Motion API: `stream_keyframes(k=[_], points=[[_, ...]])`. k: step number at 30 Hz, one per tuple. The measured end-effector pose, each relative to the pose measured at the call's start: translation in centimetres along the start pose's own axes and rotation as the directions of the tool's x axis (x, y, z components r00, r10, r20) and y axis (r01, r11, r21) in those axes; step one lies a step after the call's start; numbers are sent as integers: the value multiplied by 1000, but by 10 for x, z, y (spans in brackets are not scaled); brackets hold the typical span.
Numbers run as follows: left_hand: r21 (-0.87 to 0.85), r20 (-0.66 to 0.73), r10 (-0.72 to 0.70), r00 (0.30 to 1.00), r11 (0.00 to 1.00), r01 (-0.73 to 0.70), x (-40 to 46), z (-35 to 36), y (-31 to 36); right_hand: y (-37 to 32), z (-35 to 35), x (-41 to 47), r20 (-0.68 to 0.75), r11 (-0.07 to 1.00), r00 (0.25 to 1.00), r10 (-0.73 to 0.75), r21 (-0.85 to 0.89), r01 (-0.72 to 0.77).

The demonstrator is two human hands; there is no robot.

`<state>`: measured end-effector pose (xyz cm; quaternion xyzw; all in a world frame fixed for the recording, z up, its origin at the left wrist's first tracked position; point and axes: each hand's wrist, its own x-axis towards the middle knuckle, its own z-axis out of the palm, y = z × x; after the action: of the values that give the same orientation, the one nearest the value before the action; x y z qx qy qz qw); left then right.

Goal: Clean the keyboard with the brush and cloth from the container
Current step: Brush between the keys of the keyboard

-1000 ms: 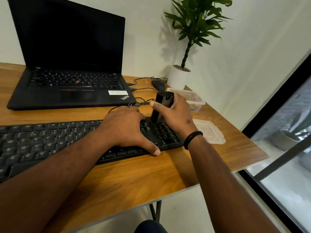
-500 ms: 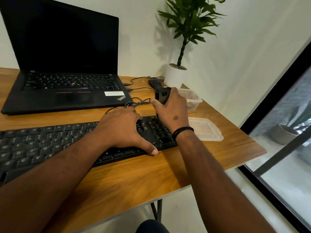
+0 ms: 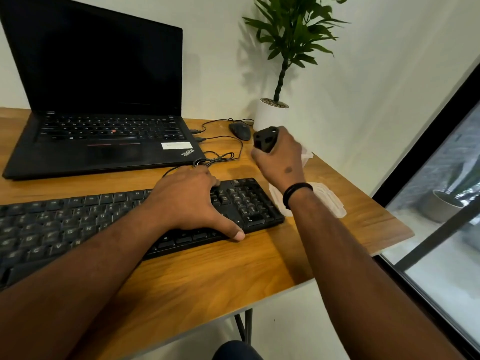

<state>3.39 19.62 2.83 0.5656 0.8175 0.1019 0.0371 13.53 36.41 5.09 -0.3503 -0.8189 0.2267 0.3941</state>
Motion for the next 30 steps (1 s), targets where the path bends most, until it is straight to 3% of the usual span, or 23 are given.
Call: stream_keyframes(k=[2,4,7,9,12,16,18,24,30], points=[[-1,8,1,1000,1000,-1,0,0,0,1,-5,7,-80,947,990,113,311,-83],[-5,12,-7,1000,1000,7,1,0,0,-1,-9,9,-76,765,971,225,631,-128],[-8,9,-11,1000,1000,11,1,1,-1,0,-10,7,4,589,979,206,798,-127],[-6,7,-7,1000,1000,7,1,1,-1,5,0,1,61,585,990,129,801,-125],[-4,14,-9,1000,1000,9,2,1,-2,16,12,-7,113,677,992,59,726,-123],[7,24,-10,1000,1000,10,2,1,-2,29,7,-4,-10,744,999,35,667,-20],[12,26,-8,1000,1000,8,1,1,-1,31,3,-4,-34,717,998,56,697,-16],[17,29,-8,1000,1000,7,1,-2,2,12,4,-15,129,603,991,-21,793,-90],[27,33,-2,999,1000,1,1,-1,1,16,9,-13,335,750,937,-94,643,-155]])
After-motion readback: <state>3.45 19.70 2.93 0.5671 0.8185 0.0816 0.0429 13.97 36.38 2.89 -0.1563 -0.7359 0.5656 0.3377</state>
